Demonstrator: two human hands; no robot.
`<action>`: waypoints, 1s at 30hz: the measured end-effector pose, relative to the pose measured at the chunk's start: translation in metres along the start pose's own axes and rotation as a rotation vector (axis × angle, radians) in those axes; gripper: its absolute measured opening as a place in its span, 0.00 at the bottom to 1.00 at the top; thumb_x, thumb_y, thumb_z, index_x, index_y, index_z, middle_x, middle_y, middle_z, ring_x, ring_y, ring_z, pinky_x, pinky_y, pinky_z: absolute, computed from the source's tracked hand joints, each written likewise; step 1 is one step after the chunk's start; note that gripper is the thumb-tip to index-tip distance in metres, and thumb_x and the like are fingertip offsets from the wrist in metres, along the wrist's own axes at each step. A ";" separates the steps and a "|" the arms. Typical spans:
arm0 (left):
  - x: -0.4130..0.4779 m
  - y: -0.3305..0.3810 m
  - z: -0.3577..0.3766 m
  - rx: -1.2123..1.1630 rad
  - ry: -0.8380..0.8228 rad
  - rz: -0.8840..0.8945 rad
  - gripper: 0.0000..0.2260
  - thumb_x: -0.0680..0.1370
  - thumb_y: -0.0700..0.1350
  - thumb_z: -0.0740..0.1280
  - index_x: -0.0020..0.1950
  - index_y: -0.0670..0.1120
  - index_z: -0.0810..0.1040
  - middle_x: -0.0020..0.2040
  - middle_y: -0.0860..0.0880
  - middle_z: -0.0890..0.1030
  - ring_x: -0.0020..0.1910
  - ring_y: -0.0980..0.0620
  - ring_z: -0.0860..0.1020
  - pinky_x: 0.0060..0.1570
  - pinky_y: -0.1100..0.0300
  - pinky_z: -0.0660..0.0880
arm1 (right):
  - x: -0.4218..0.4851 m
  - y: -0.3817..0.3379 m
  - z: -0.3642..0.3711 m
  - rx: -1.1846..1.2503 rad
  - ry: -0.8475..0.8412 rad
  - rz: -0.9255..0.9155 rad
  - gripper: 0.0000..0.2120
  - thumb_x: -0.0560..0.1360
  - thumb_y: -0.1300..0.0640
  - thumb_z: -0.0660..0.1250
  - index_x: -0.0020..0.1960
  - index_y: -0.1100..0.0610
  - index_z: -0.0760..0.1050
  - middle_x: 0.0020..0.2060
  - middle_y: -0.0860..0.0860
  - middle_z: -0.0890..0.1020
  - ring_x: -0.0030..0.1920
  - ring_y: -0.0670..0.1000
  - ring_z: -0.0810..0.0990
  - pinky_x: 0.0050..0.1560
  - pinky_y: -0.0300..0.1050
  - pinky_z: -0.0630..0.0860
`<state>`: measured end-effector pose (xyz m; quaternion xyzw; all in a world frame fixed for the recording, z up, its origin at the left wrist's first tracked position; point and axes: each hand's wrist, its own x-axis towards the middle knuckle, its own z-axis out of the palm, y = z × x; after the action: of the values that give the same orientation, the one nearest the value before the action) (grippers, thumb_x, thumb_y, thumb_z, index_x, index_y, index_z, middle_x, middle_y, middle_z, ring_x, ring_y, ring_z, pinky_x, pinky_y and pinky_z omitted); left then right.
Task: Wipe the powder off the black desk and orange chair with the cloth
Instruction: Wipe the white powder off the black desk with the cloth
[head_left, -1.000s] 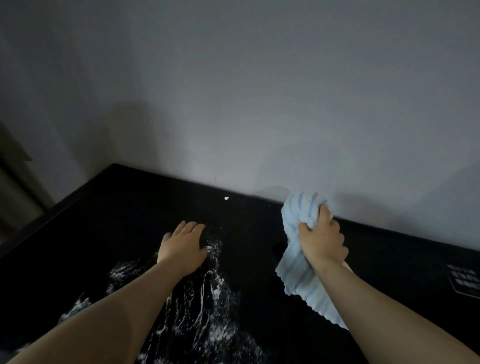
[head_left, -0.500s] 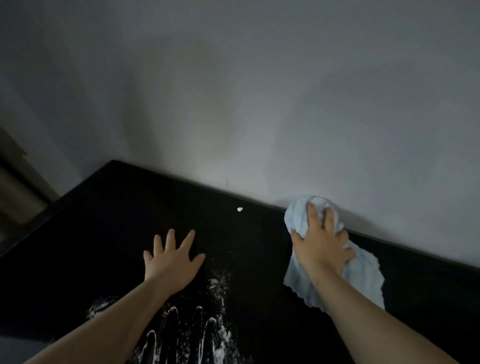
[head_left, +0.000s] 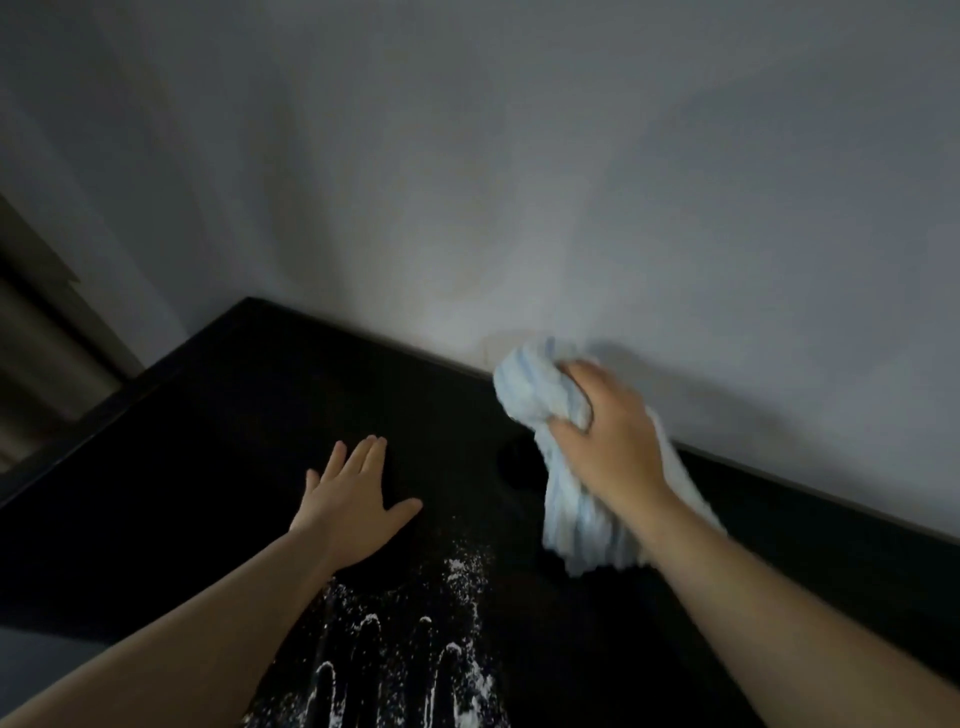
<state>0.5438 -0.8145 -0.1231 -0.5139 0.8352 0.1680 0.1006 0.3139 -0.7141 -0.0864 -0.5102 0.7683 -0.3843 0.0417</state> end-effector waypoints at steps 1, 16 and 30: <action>0.001 0.000 -0.002 -0.001 -0.011 0.001 0.39 0.76 0.64 0.58 0.77 0.48 0.43 0.78 0.52 0.43 0.76 0.45 0.42 0.73 0.44 0.47 | 0.017 0.003 0.003 -0.114 -0.076 0.004 0.21 0.71 0.55 0.66 0.64 0.50 0.71 0.63 0.48 0.75 0.58 0.56 0.74 0.58 0.54 0.71; 0.007 -0.020 -0.034 0.054 -0.205 0.040 0.38 0.73 0.64 0.63 0.76 0.61 0.46 0.78 0.45 0.43 0.76 0.43 0.47 0.72 0.51 0.58 | 0.025 -0.003 0.017 0.236 -0.386 -0.028 0.22 0.63 0.54 0.68 0.58 0.47 0.78 0.45 0.41 0.80 0.46 0.40 0.77 0.45 0.27 0.70; 0.007 -0.024 -0.038 0.060 -0.188 0.115 0.39 0.73 0.60 0.67 0.77 0.57 0.48 0.78 0.44 0.45 0.77 0.45 0.48 0.72 0.52 0.59 | 0.017 -0.032 0.047 0.184 -0.403 -0.074 0.24 0.65 0.56 0.65 0.61 0.51 0.77 0.54 0.43 0.81 0.54 0.46 0.78 0.54 0.36 0.71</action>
<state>0.5627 -0.8450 -0.0947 -0.4437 0.8549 0.1957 0.1842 0.3518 -0.7600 -0.0935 -0.5988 0.6869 -0.3441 0.2266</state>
